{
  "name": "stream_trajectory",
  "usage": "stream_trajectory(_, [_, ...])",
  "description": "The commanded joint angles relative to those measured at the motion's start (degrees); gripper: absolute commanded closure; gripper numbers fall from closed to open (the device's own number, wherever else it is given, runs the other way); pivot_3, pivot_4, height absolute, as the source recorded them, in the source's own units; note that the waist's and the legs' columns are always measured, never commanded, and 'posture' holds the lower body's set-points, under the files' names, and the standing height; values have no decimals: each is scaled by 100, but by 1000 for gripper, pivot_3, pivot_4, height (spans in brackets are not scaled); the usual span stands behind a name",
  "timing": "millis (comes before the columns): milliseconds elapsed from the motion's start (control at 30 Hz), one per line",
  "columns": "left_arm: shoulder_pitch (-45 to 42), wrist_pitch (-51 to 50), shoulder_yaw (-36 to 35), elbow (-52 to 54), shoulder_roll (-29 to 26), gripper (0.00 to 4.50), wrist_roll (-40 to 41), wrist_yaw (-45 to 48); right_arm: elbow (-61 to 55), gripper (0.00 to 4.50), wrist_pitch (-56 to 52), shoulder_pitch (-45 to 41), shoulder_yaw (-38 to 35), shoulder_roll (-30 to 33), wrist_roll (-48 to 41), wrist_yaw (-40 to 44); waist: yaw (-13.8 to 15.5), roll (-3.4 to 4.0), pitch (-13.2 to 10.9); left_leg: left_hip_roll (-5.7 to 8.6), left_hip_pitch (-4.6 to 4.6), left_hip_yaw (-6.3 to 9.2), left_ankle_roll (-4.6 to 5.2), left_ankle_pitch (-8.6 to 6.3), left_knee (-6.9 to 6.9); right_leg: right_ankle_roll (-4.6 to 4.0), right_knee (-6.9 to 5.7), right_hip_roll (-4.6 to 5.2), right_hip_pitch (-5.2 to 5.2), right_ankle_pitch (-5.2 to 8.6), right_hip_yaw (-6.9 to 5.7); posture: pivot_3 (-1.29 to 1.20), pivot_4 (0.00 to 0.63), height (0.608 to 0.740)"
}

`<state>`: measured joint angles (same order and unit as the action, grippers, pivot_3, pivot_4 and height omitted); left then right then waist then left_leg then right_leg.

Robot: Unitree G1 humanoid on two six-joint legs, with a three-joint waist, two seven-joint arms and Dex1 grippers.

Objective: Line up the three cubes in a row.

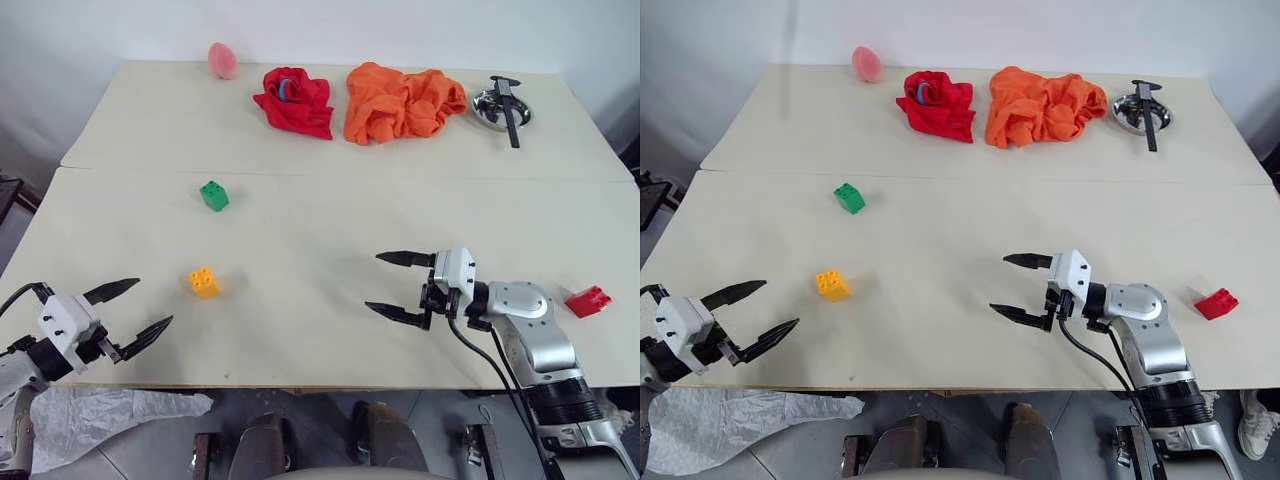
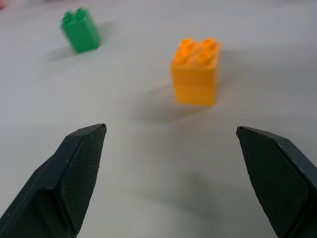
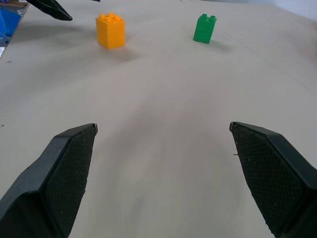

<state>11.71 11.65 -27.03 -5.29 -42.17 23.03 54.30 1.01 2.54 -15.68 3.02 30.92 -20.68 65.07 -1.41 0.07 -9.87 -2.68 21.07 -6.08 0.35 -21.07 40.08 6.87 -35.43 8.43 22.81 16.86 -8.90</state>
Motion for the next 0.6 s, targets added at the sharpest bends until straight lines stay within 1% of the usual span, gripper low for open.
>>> stream_trajectory(33, [-53,-189,-163,229,-48,22,289,35,-295,0,37,32,-218,77,-122,-78,2,0,0,0,0,0,0,0,0,0,0,0,0,0,0,0,150,740])
stream_trajectory(67, [-66,-629,-165,484,-89,22,539,-18,-404,0,-25,132,-343,156,-190,-118,1,0,0,0,1,0,0,0,0,0,0,0,0,0,0,0,150,740])
stream_trajectory(100, [-100,-852,-153,775,-113,22,787,35,-524,0,-93,251,-557,234,-275,-225,15,0,-1,0,0,0,0,0,0,0,0,0,0,0,0,0,150,740])
stream_trajectory(167, [-165,-1695,58,1359,-379,22,1255,223,-831,0,-413,534,-1179,370,-626,-587,66,-2,-1,0,4,12,0,0,0,0,0,3,0,0,0,0,150,740])
stream_trajectory(200, [-197,-2304,156,1655,-499,22,1754,315,-1000,0,-589,686,-1493,422,-816,-781,119,-2,-2,0,5,22,1,-1,0,0,0,3,0,0,1,0,150,740])
stream_trajectory(233, [-319,-2486,263,1843,-464,22,1818,202,-1231,0,-847,882,-1780,496,-1057,-926,154,0,-2,4,5,31,1,-1,2,0,0,5,0,0,2,0,150,740])
stream_trajectory(300, [-766,-2484,754,2326,-159,22,1654,-167,-1594,0,-1001,1408,-2643,578,-1110,-1455,224,33,-2,5,2,54,6,-3,1,1,0,11,-2,-1,11,0,150,740])
stream_trajectory(400, [-1110,-2498,1274,2672,15,22,1336,-242,-1748,0,-1002,1874,-3486,571,-1058,-1978,266,31,-1,18,1,49,8,-6,1,2,2,6,-4,-1,15,0,150,740])
stream_trajectory(467, [-1641,-2620,1963,2724,190,22,1104,-202,-1547,0,-945,2420,-4335,458,-949,-2378,276,32,-1,14,-2,26,5,-6,0,2,3,-2,-4,-1,18,0,150,740])
stream_trajectory(533, [-2043,-2664,2434,2619,263,22,883,-64,-1427,0,-939,2892,-4845,345,-872,-2650,298,32,-1,13,0,-1,1,-3,0,2,5,-8,-5,-1,16,0,150,740])
stream_trajectory(600, [-2459,-2656,2964,2345,261,22,497,184,-1091,0,-676,3339,-5312,210,-711,-2819,295,33,0,12,-4,-10,1,-2,-2,3,8,-10,-4,-1,23,0,150,740])
